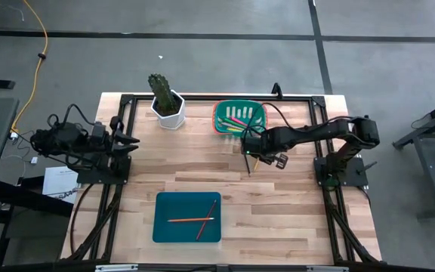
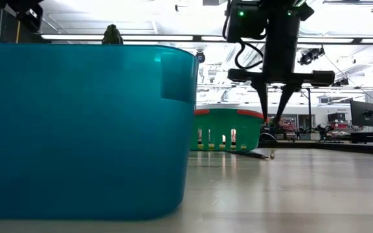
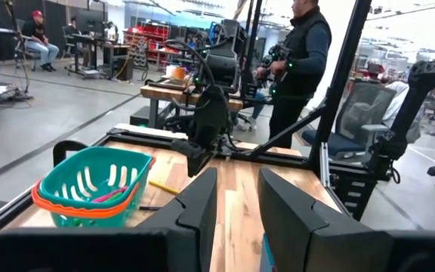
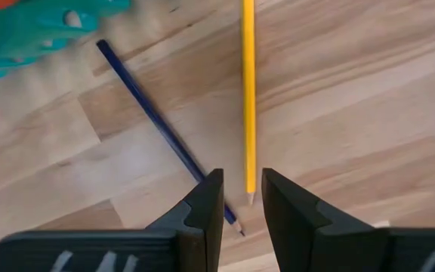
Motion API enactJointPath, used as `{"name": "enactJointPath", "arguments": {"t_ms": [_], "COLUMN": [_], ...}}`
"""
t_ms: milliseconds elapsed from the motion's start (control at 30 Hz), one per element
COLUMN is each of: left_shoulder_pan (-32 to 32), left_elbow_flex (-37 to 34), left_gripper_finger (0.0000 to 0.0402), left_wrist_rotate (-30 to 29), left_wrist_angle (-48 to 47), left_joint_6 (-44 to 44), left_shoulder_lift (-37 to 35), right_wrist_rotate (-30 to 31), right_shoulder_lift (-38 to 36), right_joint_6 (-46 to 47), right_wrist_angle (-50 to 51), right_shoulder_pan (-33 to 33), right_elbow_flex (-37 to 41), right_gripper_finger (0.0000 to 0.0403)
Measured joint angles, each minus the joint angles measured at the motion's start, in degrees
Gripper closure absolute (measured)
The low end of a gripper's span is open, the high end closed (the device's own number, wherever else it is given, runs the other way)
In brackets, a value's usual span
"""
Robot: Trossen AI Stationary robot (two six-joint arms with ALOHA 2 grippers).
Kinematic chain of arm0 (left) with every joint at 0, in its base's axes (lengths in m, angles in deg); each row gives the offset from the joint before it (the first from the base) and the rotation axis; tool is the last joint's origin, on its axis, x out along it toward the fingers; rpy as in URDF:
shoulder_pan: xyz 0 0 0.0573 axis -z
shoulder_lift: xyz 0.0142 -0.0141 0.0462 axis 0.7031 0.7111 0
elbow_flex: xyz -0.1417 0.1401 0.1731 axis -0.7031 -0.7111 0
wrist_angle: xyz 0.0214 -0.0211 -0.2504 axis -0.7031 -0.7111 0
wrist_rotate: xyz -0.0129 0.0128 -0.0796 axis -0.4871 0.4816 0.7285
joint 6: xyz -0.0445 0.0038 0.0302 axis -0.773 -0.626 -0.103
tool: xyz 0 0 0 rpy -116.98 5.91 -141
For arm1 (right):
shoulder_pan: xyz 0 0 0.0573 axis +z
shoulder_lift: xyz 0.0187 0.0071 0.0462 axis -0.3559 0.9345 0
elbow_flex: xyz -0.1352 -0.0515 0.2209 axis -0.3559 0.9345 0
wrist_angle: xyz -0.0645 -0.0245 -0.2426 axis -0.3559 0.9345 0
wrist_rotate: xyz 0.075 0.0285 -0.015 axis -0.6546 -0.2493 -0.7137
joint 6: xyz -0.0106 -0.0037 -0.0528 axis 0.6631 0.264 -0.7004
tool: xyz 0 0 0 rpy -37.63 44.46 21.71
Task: Sort pens & pencils
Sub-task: Put the yellow pencil into the blue bin
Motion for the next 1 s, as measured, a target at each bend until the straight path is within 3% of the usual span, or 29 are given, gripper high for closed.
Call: {"name": "enactJointPath", "arguments": {"t_ms": [700,1000], "left_shoulder_pan": [0.0,0.0], "left_elbow_flex": [2.0,2.0], "left_gripper_finger": [0.0316,0.0316], "left_wrist_rotate": [-0.6,-0.4], "left_wrist_angle": [-3.3,-3.6], "left_joint_6": [-0.5,0.0], "left_shoulder_lift": [0.0,0.0], "right_wrist_rotate": [-2.1,-4.3], "right_shoulder_lift": [1.3,4.9], "right_joint_6": [1.7,1.4], "right_wrist_angle": [1.9,-1.9], "right_shoulder_pan": [0.0,-0.1], "right_elbow_flex": [0.0,-0.1], "right_gripper_finger": [0.032,0.032]}}
